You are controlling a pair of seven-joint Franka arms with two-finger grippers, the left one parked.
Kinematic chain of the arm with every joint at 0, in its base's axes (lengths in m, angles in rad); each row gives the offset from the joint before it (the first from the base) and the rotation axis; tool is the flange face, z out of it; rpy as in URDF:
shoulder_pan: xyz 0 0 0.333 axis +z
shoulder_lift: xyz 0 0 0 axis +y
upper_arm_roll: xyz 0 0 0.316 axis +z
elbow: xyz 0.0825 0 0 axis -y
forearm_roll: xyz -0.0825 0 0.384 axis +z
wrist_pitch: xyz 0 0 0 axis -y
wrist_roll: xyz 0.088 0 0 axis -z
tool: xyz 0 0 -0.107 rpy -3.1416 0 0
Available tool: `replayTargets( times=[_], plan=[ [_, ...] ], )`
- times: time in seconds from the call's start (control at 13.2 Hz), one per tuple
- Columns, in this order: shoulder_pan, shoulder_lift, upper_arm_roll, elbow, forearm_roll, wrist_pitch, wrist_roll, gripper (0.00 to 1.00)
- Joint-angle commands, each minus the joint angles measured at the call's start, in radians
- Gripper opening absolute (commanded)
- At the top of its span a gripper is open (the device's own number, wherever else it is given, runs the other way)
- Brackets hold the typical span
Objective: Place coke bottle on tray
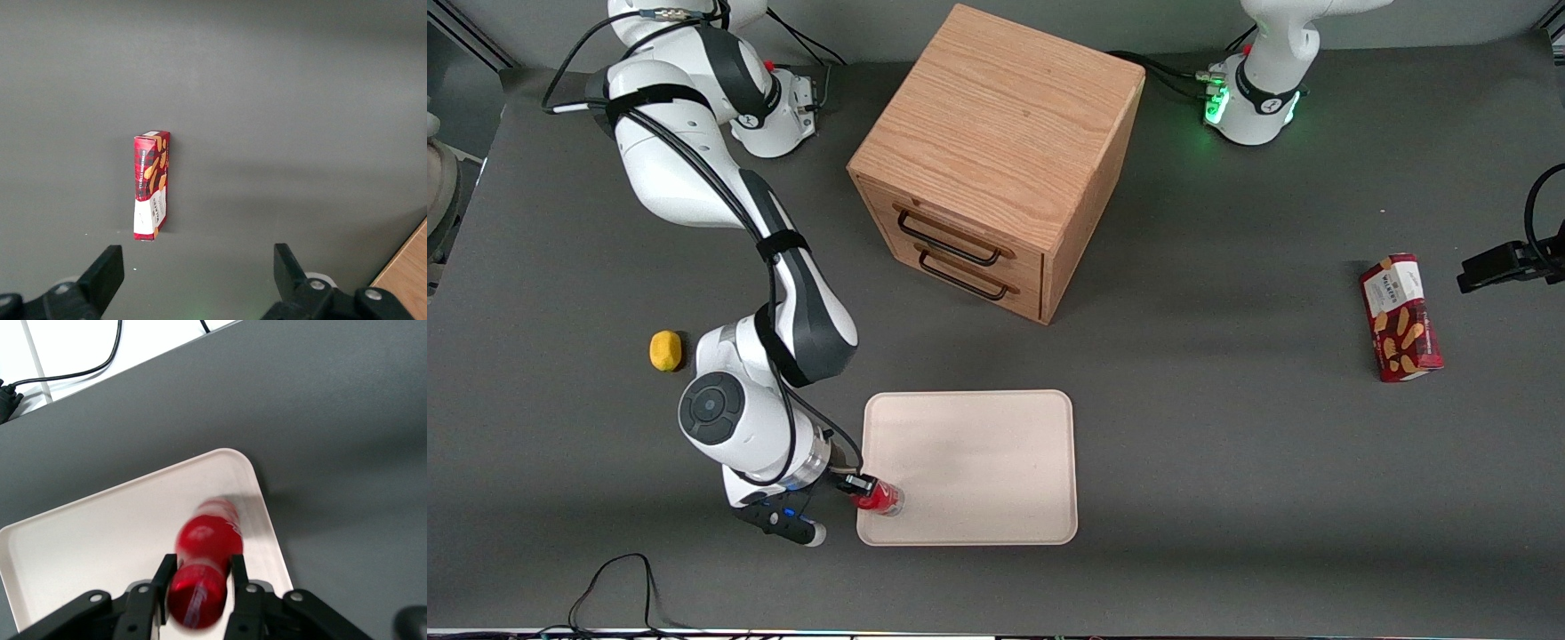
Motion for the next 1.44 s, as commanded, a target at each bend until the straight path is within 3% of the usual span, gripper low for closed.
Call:
replayTargets(
  times=[0.0, 0.76, 1.06, 1.36],
  plan=[
    [0.014, 0.017, -0.003, 0.039, -0.015, 0.0, 0.02, 1.0],
    [0.014, 0.011, -0.003, 0.035, -0.018, -0.013, 0.021, 1.0],
    [0.011, -0.043, -0.002, 0.036, -0.026, -0.162, 0.021, 1.0],
    [-0.03, -0.132, 0.0, 0.035, 0.012, -0.332, 0.003, 1.0]
  ],
)
